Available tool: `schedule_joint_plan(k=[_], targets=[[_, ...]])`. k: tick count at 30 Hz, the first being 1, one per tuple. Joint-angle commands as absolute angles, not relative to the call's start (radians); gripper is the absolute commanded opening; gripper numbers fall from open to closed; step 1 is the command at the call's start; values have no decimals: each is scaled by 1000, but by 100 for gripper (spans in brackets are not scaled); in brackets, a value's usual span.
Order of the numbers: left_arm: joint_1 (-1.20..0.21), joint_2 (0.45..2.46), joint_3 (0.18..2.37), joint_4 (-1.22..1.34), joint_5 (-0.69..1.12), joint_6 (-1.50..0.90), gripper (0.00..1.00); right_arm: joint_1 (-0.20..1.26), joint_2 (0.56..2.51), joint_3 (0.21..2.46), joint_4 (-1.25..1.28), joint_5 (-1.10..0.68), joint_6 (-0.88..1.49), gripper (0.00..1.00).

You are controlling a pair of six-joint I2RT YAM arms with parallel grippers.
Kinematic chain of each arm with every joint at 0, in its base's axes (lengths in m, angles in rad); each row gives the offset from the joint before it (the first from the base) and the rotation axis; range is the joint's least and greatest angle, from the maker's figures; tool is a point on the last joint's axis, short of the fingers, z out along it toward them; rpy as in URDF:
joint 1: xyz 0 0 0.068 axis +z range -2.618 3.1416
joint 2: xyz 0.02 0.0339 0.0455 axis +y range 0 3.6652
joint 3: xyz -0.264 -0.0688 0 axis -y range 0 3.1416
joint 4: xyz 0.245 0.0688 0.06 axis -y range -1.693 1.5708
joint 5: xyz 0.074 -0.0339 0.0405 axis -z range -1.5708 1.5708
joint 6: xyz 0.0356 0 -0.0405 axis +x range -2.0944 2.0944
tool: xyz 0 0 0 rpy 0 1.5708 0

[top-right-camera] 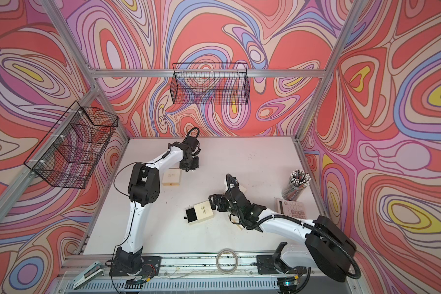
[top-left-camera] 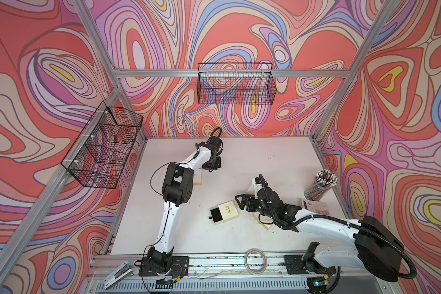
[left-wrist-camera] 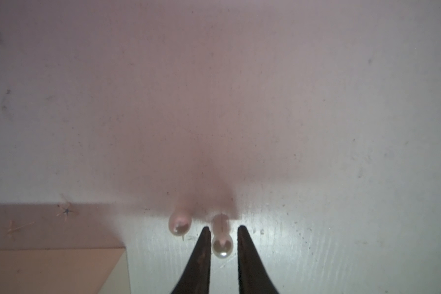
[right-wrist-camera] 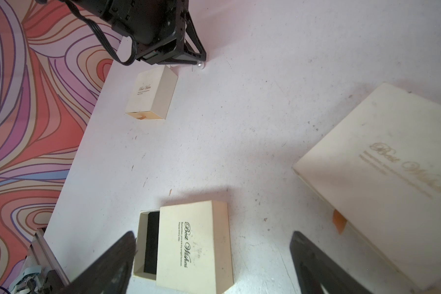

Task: Take out the earrings from the drawer-style jewelry box
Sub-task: Place the earring at the center of the board.

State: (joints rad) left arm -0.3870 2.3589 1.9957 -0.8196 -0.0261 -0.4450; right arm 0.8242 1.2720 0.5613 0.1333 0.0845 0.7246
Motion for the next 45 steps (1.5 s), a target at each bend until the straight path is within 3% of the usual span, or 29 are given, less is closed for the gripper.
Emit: schedule_joint_plan(k=[1, 18, 27, 30, 35, 38, 45], targets=[[-378, 2384, 2019, -851, -23, -439, 21, 820, 1278, 588, 122, 87, 732, 97], [-378, 2273, 1996, -842, 9, -448, 22, 821, 1304, 615, 126, 69, 725, 97], [-383, 2084, 1897, -800, 52, -469, 22, 819, 1318, 650, 112, 64, 710, 97], [-391, 1953, 1785, -750, 76, -490, 22, 820, 1333, 670, 107, 65, 698, 97], [-394, 1655, 1422, -598, 138, -533, 22, 818, 1367, 699, 115, 60, 681, 97], [-393, 1464, 1232, -586, 107, -549, 22, 815, 1381, 703, 123, 51, 670, 97], [-395, 1093, 869, -630, 221, -584, 22, 813, 1443, 705, 144, 2, 675, 97]])
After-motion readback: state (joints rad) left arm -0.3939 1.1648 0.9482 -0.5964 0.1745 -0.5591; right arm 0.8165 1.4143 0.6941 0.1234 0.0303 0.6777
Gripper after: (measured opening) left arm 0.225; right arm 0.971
